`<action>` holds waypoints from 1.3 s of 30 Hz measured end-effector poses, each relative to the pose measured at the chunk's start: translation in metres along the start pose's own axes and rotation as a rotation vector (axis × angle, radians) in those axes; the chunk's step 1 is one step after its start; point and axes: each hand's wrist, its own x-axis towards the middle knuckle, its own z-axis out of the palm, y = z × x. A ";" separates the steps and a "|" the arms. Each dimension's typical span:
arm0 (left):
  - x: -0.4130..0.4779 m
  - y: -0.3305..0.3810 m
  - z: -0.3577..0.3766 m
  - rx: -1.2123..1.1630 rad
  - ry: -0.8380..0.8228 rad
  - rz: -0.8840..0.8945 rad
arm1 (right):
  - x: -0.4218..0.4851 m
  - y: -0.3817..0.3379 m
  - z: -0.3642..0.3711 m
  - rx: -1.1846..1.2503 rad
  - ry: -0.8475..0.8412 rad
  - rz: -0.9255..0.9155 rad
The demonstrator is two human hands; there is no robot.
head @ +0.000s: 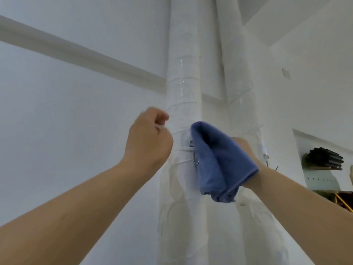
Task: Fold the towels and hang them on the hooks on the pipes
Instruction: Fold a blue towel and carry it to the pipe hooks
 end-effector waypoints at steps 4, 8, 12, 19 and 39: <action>0.011 0.047 0.001 -0.004 -0.131 0.269 | -0.011 -0.036 -0.004 -0.262 0.135 -0.093; 0.008 0.045 0.006 0.524 -0.410 0.477 | -0.015 -0.055 -0.009 -0.233 0.147 -0.058; -0.001 0.024 0.008 0.887 -0.512 0.508 | -0.022 -0.057 -0.008 -0.142 0.091 0.097; -0.023 0.007 0.010 0.614 -0.488 0.459 | -0.028 -0.033 -0.004 -0.768 0.191 -0.330; -0.058 -0.017 0.016 0.128 -0.398 0.115 | -0.056 -0.023 0.000 -0.202 -0.265 0.071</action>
